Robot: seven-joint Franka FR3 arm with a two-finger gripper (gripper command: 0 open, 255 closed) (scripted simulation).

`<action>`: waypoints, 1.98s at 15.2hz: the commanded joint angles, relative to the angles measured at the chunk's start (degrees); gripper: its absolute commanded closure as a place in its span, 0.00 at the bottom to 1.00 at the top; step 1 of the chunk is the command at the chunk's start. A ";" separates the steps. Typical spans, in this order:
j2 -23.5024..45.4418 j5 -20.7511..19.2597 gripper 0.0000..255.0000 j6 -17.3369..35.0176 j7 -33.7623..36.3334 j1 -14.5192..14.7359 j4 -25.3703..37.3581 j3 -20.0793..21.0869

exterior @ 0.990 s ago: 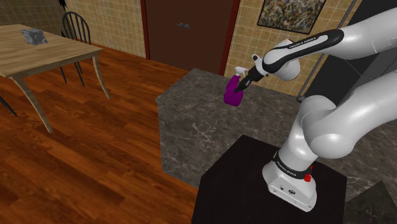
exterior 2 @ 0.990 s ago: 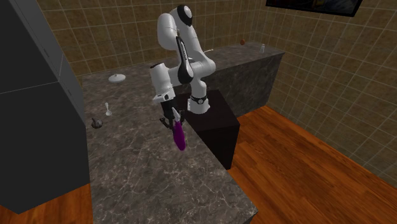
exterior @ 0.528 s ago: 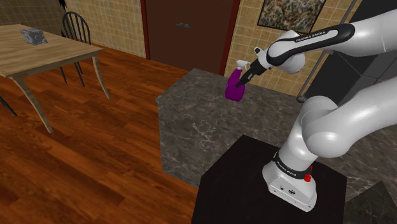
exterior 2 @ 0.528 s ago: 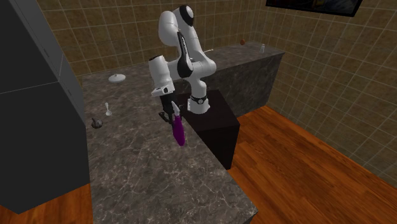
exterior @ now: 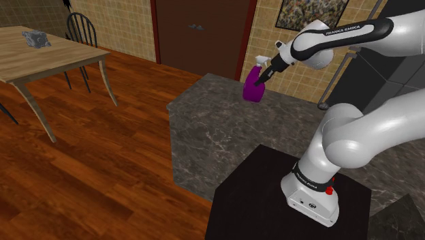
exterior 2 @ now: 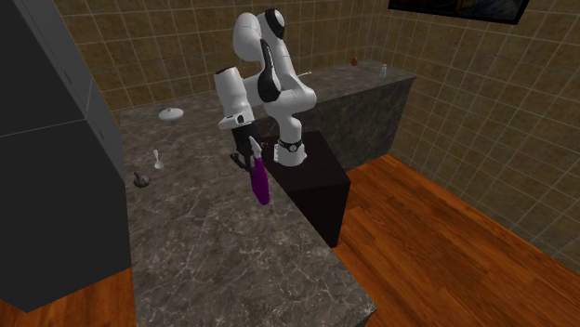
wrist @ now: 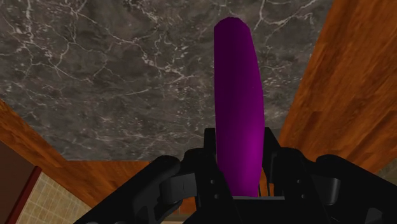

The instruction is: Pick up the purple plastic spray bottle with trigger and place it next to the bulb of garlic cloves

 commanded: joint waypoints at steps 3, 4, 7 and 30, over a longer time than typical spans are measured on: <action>-1.49 0.06 1.00 -3.42 1.24 -0.94 1.77 2.21; -1.82 0.10 1.00 -4.26 1.53 -1.11 2.25 2.73; -2.72 0.27 1.00 -6.72 2.37 -1.51 3.78 4.18; -5.03 2.71 1.00 -23.78 7.15 -1.25 18.53 12.03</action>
